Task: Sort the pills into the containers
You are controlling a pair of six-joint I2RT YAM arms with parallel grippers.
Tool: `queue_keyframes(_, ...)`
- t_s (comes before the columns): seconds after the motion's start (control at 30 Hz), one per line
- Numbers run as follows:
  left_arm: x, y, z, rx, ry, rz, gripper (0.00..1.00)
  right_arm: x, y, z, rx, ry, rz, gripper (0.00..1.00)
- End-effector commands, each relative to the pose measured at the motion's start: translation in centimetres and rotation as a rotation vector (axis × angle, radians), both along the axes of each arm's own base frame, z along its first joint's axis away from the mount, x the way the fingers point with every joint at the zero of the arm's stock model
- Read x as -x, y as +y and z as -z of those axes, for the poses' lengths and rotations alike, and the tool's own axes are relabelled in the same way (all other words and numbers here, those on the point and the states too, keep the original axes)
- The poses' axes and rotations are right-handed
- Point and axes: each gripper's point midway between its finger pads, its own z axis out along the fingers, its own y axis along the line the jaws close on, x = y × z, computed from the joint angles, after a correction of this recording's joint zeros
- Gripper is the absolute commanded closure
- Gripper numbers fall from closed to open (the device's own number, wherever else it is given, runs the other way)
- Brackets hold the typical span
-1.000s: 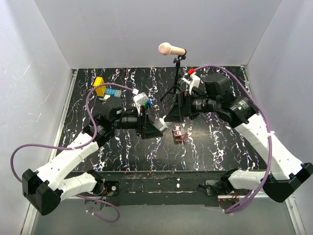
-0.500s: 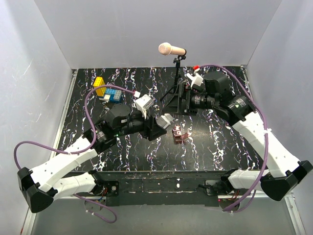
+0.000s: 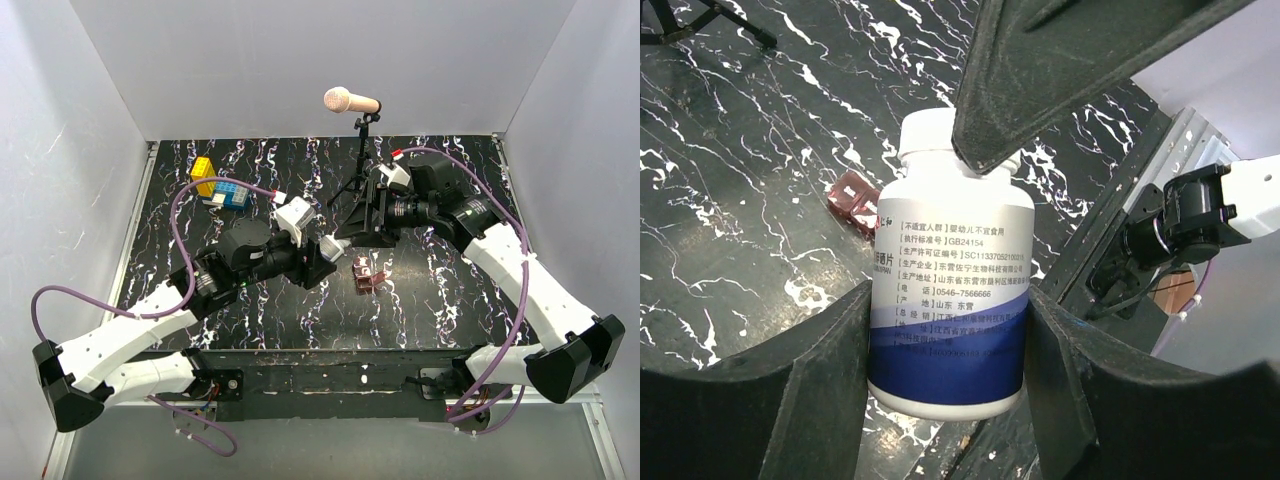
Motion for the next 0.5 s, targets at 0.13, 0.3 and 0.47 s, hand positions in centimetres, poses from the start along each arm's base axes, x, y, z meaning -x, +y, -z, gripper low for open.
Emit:
queue_keyframes(0.13, 0.5, 0.0, -3.1, 0.058, -0.059, 0.014, 1.0, 1.0, 0.5, -1.8, -0.099, -0.013, -0.049, 0.32)
queue_keyframes(0.3, 0.6, -0.1, -3.1, 0.057, -0.06, 0.024, 1.0, 1.2, 0.8, -2.1, -0.136, 0.001, -0.063, 0.33)
queue_keyframes(0.47, 0.8, -0.1, -2.9, 0.055, -0.058, 0.027, 1.0, 1.2, 0.7, -2.7, -0.167, 0.003, -0.062, 0.38)
